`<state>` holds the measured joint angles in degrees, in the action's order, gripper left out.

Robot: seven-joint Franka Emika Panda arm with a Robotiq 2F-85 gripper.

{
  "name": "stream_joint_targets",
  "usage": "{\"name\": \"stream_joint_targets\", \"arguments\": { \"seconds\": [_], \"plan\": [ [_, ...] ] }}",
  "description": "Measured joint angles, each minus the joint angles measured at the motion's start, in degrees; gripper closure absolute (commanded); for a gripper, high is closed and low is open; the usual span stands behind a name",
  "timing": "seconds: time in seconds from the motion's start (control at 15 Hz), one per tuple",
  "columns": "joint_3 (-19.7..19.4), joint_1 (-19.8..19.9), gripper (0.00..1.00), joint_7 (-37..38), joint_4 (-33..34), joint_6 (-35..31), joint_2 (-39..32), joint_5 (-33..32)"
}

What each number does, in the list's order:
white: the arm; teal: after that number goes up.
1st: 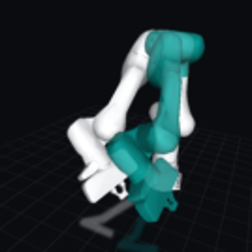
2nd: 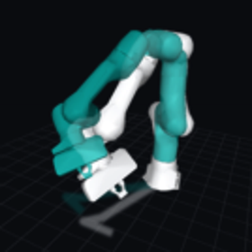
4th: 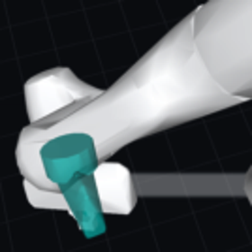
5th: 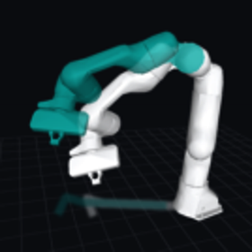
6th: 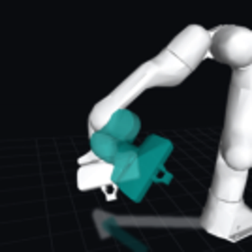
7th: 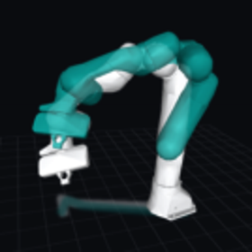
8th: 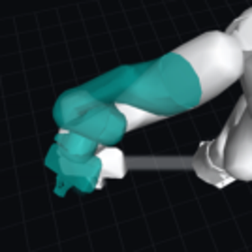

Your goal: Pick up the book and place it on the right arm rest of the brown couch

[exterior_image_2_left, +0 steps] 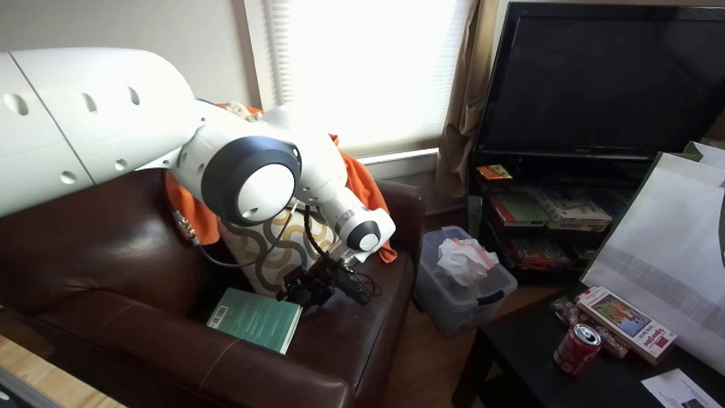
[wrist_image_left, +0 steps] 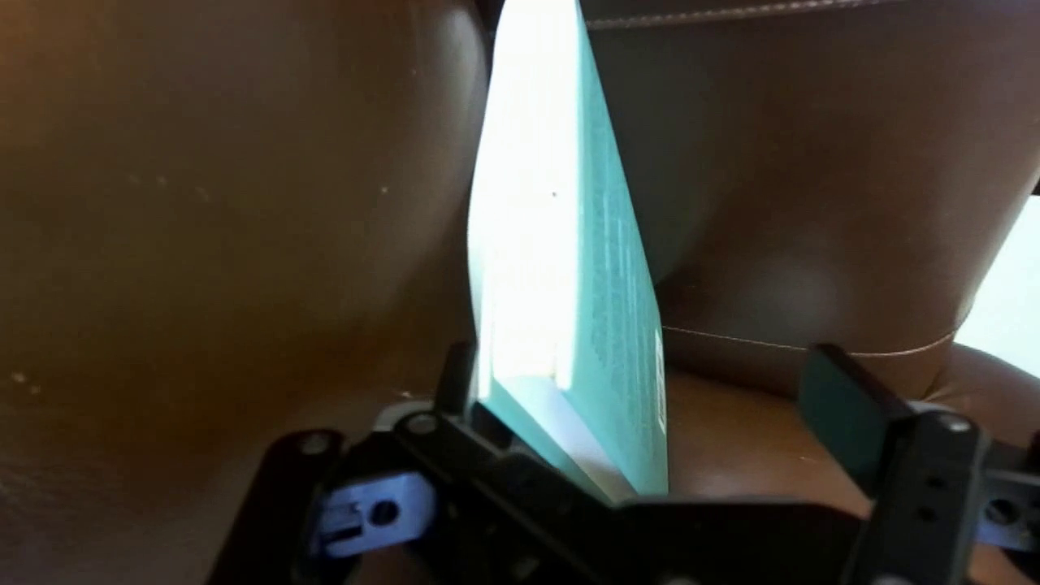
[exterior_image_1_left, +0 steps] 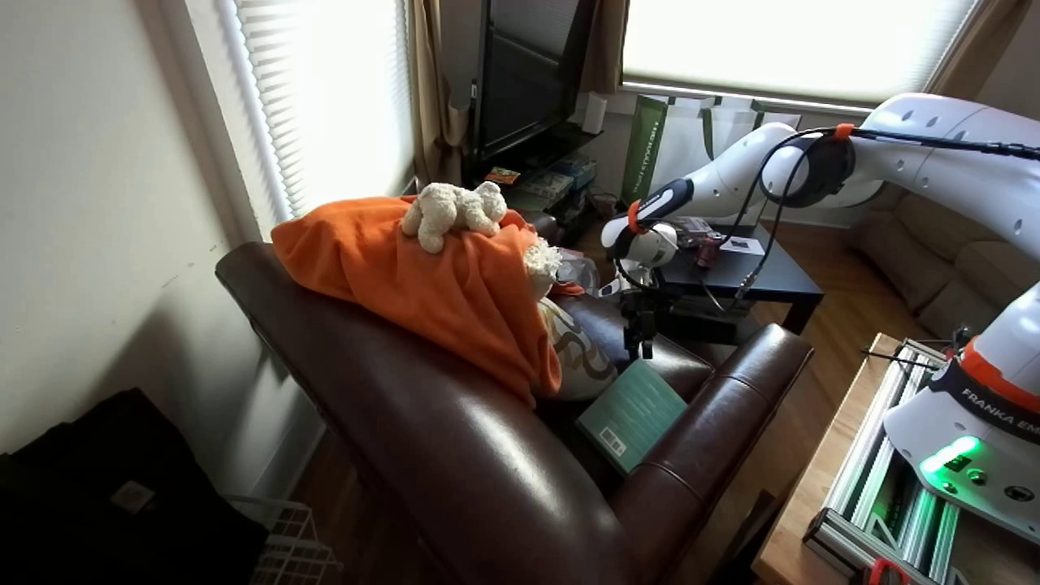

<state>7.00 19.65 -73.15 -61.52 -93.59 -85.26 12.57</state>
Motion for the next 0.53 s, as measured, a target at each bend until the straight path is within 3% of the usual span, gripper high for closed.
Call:
{"name": "stream_joint_targets", "arguments": {
  "seconds": [0.4,0.47,0.53],
  "plan": [
    [-0.66,-2.91,0.0,6.61,-0.23,0.0,0.0,0.0],
    [-0.66,-3.49,0.04,8.19,-0.45,0.0,-0.01,0.0],
    [-0.64,-4.23,0.26,10.06,-0.66,0.0,-0.02,0.02]
  ]
}}
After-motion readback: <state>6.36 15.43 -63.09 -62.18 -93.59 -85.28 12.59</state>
